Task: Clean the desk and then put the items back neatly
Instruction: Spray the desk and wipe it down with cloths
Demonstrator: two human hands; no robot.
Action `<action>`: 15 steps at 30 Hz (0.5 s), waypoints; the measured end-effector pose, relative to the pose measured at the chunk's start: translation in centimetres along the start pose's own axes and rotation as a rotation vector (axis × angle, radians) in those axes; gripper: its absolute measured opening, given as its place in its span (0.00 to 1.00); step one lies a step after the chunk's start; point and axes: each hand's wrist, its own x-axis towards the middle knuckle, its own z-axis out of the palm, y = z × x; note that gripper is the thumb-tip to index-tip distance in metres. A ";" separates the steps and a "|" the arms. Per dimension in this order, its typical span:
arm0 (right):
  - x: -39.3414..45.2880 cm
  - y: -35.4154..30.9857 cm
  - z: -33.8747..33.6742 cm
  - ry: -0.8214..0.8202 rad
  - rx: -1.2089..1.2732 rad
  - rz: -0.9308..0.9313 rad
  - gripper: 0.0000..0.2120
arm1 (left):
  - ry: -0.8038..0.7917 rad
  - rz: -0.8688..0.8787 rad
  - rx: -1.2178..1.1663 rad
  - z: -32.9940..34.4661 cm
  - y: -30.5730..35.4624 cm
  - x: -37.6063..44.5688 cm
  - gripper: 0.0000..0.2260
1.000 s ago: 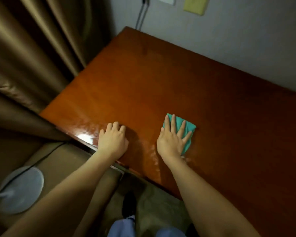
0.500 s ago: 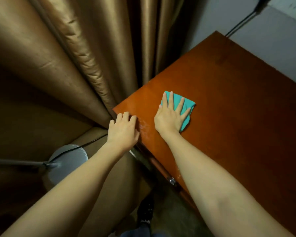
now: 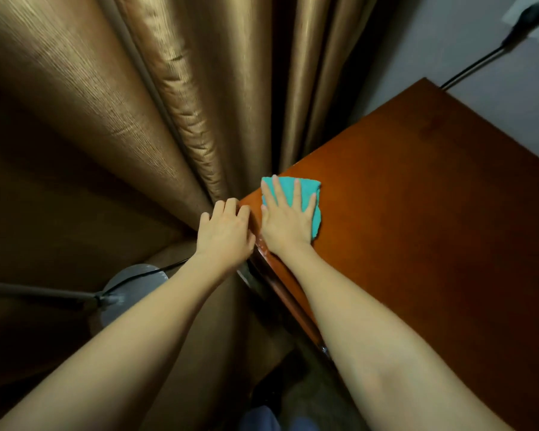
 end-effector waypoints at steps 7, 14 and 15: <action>-6.4 3.0 1.0 -0.056 -0.061 -0.015 0.37 | 0.029 0.086 0.005 -0.7 5.2 -1.1 0.17; -16.7 12.4 1.8 -0.069 0.101 0.216 0.28 | -0.029 0.288 0.049 0.3 16.9 -3.8 0.18; -18.4 13.9 2.0 -0.070 0.123 0.255 0.27 | -0.047 0.324 0.052 0.5 18.9 -4.4 0.18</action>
